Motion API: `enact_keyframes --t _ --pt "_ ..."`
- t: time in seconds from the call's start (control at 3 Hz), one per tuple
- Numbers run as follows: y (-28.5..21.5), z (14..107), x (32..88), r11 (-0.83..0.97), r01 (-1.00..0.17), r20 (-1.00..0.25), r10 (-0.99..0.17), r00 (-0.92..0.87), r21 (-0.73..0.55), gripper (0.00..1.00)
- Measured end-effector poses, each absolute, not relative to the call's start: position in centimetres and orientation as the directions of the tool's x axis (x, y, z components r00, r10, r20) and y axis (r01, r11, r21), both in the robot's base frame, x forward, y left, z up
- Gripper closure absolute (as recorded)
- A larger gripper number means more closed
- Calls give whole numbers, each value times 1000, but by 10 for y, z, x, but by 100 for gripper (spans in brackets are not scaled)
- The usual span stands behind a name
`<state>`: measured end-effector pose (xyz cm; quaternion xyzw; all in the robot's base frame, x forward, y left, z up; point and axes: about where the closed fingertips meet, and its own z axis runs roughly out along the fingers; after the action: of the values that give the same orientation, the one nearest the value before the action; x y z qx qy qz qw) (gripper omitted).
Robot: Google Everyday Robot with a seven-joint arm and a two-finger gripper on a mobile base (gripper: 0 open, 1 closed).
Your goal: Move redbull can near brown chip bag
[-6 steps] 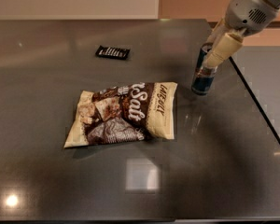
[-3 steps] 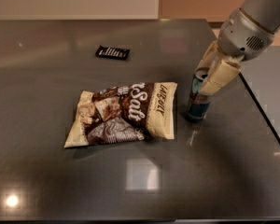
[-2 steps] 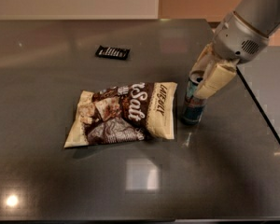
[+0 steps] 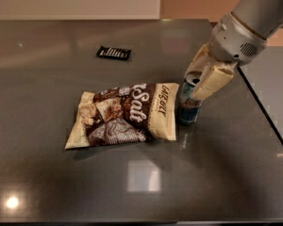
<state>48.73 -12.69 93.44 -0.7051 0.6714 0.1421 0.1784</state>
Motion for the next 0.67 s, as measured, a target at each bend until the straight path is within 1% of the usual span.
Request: enact_keyframes --t 0.33,0.67 --pt "-123 933 486 -52 -997 -442 -894 75 -63 12" --pt "-121 932 487 -60 -996 -441 -894 80 -59 0"
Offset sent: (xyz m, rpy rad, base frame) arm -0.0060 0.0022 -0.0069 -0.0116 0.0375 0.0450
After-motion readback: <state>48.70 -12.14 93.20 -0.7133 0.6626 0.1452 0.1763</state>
